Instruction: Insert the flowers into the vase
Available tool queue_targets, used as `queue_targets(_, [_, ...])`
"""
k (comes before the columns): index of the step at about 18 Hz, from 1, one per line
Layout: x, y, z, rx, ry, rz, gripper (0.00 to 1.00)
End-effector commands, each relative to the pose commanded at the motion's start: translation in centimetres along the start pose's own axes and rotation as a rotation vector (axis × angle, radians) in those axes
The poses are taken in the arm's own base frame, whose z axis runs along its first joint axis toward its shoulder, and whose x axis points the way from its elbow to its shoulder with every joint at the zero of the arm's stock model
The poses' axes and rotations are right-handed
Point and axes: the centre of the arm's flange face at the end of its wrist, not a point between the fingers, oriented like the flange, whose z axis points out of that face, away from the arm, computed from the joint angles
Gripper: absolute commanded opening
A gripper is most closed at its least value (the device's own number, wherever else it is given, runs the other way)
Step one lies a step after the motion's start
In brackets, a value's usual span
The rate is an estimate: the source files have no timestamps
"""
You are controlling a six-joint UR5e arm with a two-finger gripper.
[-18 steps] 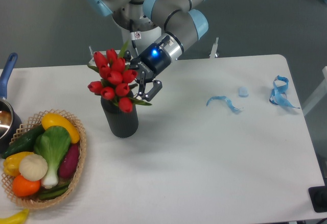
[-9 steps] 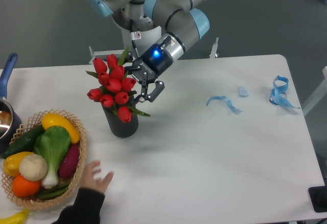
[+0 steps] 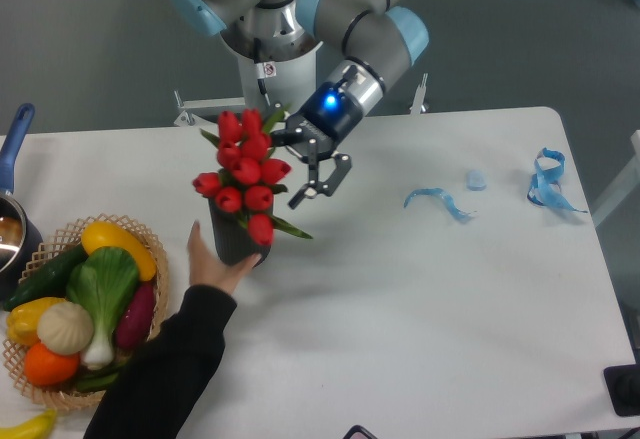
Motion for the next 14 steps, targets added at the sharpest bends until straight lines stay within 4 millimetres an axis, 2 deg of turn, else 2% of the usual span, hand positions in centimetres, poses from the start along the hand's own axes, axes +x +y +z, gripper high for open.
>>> queue_targets(6, [0.2, 0.5, -0.1, -0.135, -0.017, -0.005, 1.00])
queue_targets(9, [0.6, -0.3, -0.9, -0.194, -0.047, 0.026, 1.00])
queue_targets(11, [0.4, -1.0, -2.0, -0.312, -0.093, 0.070, 1.00])
queue_targets(14, [-1.2, -1.5, -3.8, -0.556, -0.170, 0.117, 1.00])
